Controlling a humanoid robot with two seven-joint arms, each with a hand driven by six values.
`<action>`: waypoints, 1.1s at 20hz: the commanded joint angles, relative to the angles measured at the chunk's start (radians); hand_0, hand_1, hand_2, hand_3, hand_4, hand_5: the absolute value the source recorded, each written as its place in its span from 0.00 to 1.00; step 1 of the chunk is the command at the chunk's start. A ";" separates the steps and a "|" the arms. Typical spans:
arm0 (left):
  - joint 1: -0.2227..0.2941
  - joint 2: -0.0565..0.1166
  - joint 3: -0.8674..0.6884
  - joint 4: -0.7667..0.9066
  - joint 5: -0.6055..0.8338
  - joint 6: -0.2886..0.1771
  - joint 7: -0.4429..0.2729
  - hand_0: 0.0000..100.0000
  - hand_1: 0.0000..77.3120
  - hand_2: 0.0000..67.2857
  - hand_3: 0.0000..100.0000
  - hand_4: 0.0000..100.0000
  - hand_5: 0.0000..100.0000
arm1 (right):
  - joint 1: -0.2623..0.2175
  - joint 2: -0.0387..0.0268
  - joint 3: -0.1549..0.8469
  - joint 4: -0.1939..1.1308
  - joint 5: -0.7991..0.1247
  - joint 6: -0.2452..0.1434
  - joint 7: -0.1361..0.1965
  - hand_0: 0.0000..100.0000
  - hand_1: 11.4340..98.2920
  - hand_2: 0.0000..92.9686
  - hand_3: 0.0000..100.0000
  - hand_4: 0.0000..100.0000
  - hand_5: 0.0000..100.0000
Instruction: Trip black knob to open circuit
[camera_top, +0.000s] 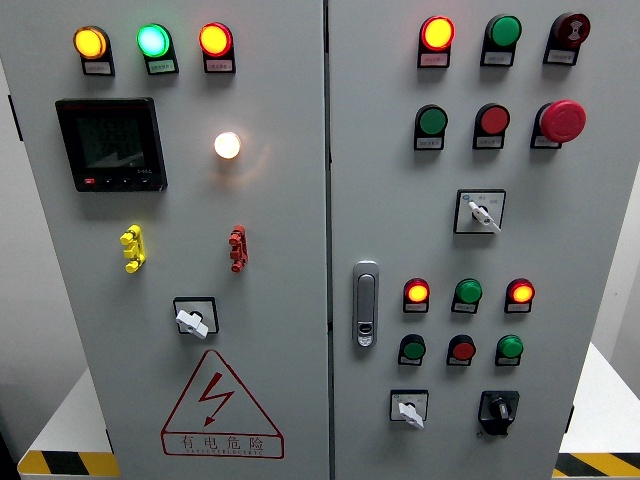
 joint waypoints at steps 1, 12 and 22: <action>0.000 0.000 0.000 0.000 0.000 0.000 0.000 0.00 0.00 0.29 0.26 0.10 0.09 | -0.001 0.0002 -0.006 -0.005 -0.002 -0.004 0.000 0.48 0.36 0.00 0.22 0.08 0.13; 0.000 0.000 0.000 0.000 0.000 0.000 0.000 0.00 0.00 0.29 0.26 0.10 0.09 | 0.007 -0.0013 0.059 0.001 -0.010 0.001 0.000 0.48 0.36 0.00 0.22 0.08 0.12; 0.000 0.000 0.000 0.000 0.000 0.000 0.000 0.00 0.00 0.29 0.26 0.10 0.09 | 0.022 0.0017 0.439 -0.099 -0.435 0.094 -0.031 0.47 0.37 0.00 0.23 0.09 0.12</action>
